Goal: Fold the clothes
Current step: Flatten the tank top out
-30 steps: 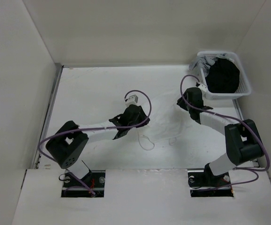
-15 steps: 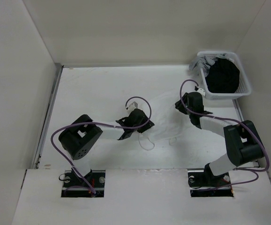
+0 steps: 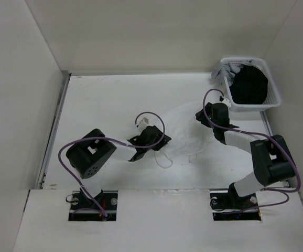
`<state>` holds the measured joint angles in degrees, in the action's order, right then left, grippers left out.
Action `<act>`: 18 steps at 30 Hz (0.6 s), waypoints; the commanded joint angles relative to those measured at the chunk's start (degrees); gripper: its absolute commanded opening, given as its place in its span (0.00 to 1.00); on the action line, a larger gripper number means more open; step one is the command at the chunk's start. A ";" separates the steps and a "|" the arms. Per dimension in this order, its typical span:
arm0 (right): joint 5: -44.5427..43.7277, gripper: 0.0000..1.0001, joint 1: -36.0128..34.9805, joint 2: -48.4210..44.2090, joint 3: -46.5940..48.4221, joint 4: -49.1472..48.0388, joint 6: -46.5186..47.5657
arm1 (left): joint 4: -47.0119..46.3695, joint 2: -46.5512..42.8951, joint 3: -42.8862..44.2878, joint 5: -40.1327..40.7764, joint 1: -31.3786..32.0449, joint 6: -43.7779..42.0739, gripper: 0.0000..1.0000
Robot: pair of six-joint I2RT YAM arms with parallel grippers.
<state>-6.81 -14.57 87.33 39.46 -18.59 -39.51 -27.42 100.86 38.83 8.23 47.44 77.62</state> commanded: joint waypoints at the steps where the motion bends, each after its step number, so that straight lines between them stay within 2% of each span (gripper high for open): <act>1: 0.48 0.51 0.37 -2.07 0.35 -3.91 -0.57 | -1.76 -1.81 -2.44 2.67 0.33 2.26 0.34; 12: 1.01 0.50 0.11 -2.17 -0.62 -4.26 -0.83 | -4.57 -2.33 -3.58 3.64 -0.99 3.24 0.25; 15: 1.53 0.50 0.11 -1.81 -0.53 -4.70 -1.19 | -5.27 -1.98 -3.50 3.37 -2.39 2.88 0.19; 18: 1.71 0.55 0.11 -2.16 -0.53 -4.70 -1.36 | -7.64 -1.19 -3.41 2.85 -3.54 1.74 0.10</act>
<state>-5.65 -14.57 86.67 39.16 -19.03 -40.34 -30.98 100.75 35.97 10.09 45.01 80.14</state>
